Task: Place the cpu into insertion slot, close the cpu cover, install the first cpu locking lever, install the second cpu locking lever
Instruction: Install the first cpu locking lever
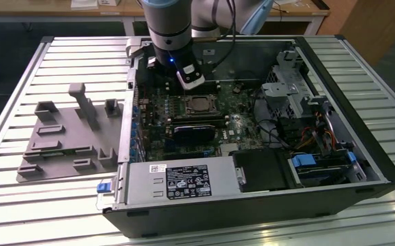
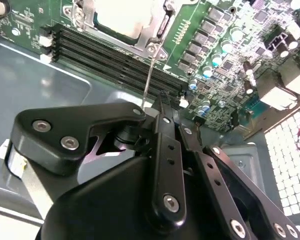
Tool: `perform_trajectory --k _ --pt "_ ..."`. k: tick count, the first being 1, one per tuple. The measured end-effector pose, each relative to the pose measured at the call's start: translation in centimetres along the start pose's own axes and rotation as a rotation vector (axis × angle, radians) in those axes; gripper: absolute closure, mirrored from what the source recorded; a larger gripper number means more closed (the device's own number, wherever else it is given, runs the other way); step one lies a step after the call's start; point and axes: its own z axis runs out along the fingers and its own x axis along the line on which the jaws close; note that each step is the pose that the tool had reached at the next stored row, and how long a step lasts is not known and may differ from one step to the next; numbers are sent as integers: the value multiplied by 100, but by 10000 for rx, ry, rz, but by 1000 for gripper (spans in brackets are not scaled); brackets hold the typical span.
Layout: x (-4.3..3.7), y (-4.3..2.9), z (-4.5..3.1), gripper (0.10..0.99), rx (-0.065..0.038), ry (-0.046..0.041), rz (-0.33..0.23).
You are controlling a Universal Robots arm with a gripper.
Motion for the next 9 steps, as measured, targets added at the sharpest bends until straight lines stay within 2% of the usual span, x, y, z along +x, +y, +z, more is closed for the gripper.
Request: perform_trajectory --k 1,2,9 --pt "-21 2 2 984 0 0 0" --pt "-87 10 7 984 2 6 2" --pt "-346 40 27 984 7 47 18"
